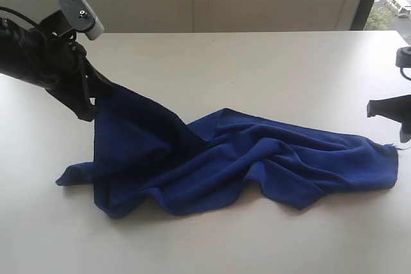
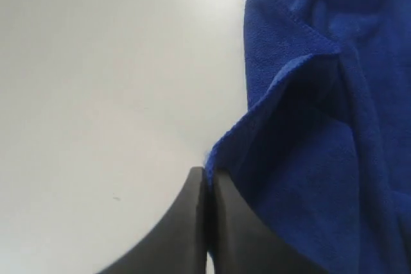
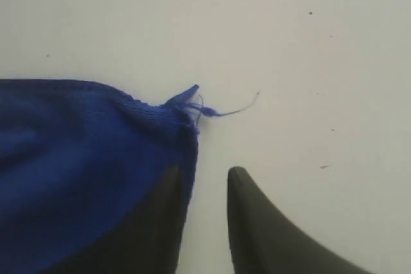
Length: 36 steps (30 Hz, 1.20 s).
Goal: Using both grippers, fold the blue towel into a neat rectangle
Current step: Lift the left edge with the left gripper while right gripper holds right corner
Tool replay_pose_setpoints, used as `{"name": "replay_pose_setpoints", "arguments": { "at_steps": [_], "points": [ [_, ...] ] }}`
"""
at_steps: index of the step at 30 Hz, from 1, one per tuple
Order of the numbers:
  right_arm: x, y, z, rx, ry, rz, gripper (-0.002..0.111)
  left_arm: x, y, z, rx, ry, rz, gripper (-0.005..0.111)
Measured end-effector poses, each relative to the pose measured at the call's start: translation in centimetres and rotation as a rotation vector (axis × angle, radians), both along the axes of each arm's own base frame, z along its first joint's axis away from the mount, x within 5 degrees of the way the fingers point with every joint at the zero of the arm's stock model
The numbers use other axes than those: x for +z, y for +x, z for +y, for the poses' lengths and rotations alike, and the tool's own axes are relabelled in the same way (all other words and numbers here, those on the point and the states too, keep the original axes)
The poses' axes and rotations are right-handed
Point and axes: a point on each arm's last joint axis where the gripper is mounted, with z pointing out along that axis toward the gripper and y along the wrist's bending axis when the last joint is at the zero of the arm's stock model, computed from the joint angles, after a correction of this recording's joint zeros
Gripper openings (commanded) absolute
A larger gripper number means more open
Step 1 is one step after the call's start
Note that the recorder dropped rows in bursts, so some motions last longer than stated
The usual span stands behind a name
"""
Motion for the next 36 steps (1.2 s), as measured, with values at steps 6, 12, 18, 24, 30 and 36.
{"name": "replay_pose_setpoints", "arguments": {
  "at_steps": [6, 12, 18, 24, 30, 36],
  "points": [
    [-2.3, 1.0, -0.1, -0.038, 0.025, -0.019, 0.027, 0.0, 0.2, 0.7, 0.027, 0.000, 0.007, 0.000],
    [-3.4, 1.3, -0.8, -0.086, 0.040, -0.028, 0.043, 0.0, 0.3, 0.7, 0.037, 0.000, 0.001, 0.000],
    [-4.4, 1.6, -1.0, -0.100, 0.055, -0.037, 0.043, 0.0, 0.4, 0.7, 0.049, -0.002, -0.005, 0.000],
    [-5.6, 1.9, -0.9, -0.109, 0.074, -0.031, 0.033, -0.6, 0.7, 0.7, 0.054, 0.002, 0.016, 0.000],
    [-5.7, 2.0, -0.9, -0.110, 0.078, -0.031, 0.000, -0.7, 0.7, 0.7, 0.053, 0.003, 0.017, 0.000],
    [-5.7, 1.9, -0.9, -0.088, 0.071, -0.021, 0.000, -0.7, 0.7, 0.7, 0.053, 0.003, 0.017, 0.000]
  ]
}}
